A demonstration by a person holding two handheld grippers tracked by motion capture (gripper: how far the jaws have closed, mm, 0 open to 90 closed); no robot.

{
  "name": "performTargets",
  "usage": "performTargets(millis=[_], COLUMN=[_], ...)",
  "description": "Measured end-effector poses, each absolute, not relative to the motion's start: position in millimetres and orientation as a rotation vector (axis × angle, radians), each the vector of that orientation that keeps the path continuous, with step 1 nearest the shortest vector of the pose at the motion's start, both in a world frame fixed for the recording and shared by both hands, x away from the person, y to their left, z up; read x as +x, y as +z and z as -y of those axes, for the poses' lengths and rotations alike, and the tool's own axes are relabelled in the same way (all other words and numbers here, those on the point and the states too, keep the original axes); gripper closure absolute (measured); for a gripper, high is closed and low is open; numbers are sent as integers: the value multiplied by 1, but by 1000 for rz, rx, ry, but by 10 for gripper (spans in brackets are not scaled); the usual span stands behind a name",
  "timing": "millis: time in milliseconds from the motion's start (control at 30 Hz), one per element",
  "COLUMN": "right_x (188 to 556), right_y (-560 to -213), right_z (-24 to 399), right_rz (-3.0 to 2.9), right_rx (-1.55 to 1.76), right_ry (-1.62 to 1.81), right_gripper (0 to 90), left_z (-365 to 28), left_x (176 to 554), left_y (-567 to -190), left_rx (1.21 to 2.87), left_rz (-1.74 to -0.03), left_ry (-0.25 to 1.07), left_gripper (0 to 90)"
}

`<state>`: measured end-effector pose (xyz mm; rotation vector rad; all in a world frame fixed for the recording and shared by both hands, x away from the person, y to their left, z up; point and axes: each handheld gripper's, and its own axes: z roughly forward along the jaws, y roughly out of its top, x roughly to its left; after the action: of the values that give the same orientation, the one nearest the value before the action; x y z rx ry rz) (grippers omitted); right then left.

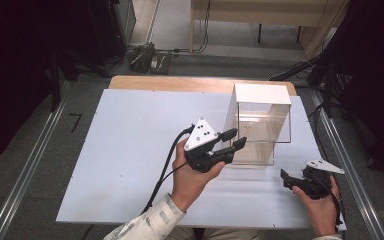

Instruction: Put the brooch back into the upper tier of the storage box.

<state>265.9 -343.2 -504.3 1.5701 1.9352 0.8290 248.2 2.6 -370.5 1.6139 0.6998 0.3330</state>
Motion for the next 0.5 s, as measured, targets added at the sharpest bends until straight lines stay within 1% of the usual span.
performTargets(millis=[67, 133, 333, 367, 433, 500], right_x=[266, 266, 266, 266, 266, 266], right_y=[-504, -504, -504, -504, -504, -504], right_z=[343, 343, 343, 343, 343, 344], right_rz=[-1935, -1936, -1934, -1935, -1936, -1936], right_rx=[1570, 1570, 1568, 1569, 1567, 1566], right_ry=[828, 828, 826, 826, 825, 825], right_gripper=[59, 59, 59, 59, 59, 59], left_z=[-7, -11, -20, -21, -23, -25], left_x=[248, 247, 248, 248, 248, 248], left_y=[-373, -375, -382, -383, -386, -389], left_rx=[1614, 1614, 1628, 1632, 1633, 1632], left_rz=[-708, -722, -747, -752, -765, -778], left_ry=[337, 344, 364, 370, 385, 393], left_gripper=[625, 597, 573, 561, 505, 476])
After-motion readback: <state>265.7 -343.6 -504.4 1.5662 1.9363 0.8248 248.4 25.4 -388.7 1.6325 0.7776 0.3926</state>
